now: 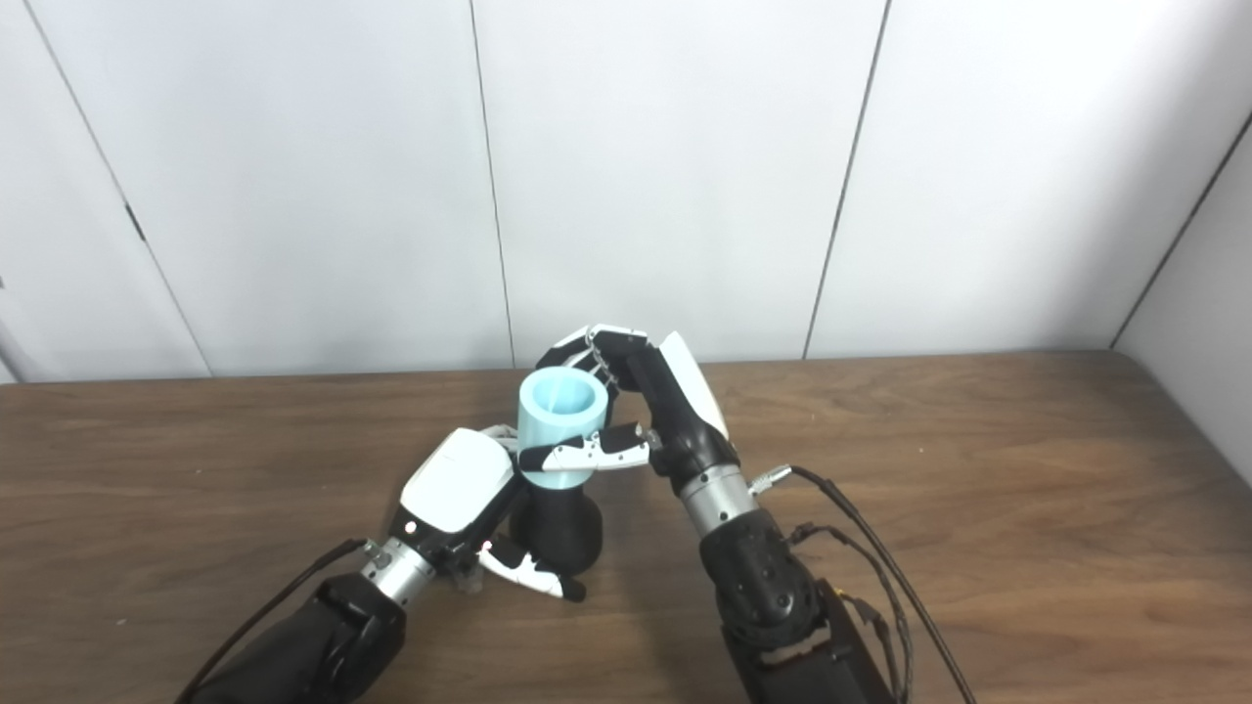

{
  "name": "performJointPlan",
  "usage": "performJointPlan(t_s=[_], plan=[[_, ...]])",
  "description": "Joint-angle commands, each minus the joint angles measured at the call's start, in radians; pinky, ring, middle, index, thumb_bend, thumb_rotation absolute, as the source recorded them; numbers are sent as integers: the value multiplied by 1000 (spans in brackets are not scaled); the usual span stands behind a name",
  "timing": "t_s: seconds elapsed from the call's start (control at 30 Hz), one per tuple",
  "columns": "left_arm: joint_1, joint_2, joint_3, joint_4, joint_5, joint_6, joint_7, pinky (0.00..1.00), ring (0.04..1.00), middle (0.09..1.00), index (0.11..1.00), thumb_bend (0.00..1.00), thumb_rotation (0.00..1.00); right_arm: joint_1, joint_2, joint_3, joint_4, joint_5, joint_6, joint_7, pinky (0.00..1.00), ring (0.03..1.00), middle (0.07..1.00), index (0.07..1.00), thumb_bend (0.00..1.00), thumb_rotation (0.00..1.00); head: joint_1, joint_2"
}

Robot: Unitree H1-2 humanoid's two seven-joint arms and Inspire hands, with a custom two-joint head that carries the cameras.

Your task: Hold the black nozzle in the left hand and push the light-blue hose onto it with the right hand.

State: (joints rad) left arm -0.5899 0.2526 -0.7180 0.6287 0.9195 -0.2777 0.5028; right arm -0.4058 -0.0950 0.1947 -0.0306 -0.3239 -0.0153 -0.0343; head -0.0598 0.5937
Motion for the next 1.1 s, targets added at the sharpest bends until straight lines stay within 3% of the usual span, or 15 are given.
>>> performJointPlan(t_s=[0.0, 0.23, 0.4, 0.57, 0.87, 0.93, 1.07], plan=[[244, -77, -111, 102, 33, -8, -76, 682, 477, 415, 497, 501, 0, -62, -34, -8, -68, -43, -44, 9, 240, 308, 436, 530, 520, 0, -3, -5], [244, -75, -107, 89, 29, -8, -91, 681, 476, 411, 495, 501, 0, -45, -32, -14, -84, -50, -26, 21, 237, 310, 435, 530, 520, 0, 1, 2], [250, -76, -105, 82, 32, 0, -87, 679, 479, 419, 486, 502, 0, -22, -15, -26, -41, -28, -72, -9, 260, 330, 436, 532, 519, 0, 12, 0], [255, -70, -107, 60, 37, 7, -92, 678, 478, 419, 503, 501, 0, 2, 17, -49, -16, -10, -71, -37, 289, 352, 442, 529, 520, 0, 17, 16], [260, -62, -108, 35, 35, 20, -105, 680, 479, 421, 515, 500, 0, 45, 39, -47, 14, -29, -70, -56, 240, 309, 423, 527, 520, 0, 19, 16], [260, -62, -106, 36, 33, 18, -104, 682, 474, 428, 523, 500, 0, 56, 43, -46, 31, -29, -88, -67, 215, 287, 412, 526, 519, 0, 19, 13], [260, -61, -109, 40, 44, 24, -96, 678, 478, 415, 505, 500, 0, 70, 39, -35, 71, -26, -157, -77, 274, 339, 440, 527, 521, 0, 21, 11]])
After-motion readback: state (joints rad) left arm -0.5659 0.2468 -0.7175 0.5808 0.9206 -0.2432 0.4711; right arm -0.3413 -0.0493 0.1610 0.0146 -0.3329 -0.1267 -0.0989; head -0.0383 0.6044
